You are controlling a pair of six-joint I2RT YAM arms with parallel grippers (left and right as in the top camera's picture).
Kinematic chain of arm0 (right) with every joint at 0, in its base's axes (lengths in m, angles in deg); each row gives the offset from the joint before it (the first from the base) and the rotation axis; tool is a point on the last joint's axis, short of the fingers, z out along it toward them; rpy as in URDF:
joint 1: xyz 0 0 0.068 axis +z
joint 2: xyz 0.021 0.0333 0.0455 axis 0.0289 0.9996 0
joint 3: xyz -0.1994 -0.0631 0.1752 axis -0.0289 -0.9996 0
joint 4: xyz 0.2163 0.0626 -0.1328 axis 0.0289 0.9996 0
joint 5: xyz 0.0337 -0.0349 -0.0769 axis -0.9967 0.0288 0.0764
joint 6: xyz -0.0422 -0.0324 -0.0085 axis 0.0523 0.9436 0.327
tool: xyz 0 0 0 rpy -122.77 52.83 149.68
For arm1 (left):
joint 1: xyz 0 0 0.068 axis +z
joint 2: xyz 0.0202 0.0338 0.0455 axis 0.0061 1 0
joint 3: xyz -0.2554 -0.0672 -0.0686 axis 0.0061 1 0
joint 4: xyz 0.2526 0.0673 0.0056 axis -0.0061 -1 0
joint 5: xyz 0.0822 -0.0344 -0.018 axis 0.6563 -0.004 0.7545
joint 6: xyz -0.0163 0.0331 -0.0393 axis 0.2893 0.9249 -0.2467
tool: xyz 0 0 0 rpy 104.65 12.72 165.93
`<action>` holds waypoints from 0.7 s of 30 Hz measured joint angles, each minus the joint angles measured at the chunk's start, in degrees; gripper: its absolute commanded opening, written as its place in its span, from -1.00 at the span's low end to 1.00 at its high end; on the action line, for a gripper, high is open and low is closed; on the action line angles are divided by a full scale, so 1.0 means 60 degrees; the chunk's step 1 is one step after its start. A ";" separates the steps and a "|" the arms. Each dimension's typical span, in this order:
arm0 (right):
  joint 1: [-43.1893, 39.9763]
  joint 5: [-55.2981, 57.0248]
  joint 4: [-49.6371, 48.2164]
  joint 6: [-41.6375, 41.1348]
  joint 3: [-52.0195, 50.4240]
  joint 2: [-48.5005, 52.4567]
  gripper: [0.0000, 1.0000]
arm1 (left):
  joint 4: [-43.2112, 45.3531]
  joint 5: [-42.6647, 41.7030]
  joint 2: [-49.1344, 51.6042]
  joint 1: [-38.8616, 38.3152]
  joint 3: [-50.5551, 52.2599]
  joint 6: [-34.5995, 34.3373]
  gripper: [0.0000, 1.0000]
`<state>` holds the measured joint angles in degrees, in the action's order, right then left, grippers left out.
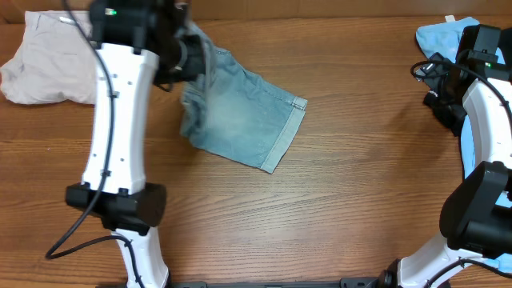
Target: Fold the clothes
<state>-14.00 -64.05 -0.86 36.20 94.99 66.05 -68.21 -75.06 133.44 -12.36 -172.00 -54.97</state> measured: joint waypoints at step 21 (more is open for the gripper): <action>0.0000 0.0000 0.0000 0.0004 0.0000 0.0000 1.00 | 0.4688 -0.0433 -0.0044 -0.2182 0.6404 0.1220 -0.52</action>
<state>-14.00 -64.05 -0.86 36.22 94.99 66.05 -40.08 -77.66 133.18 -25.45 -133.57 -47.65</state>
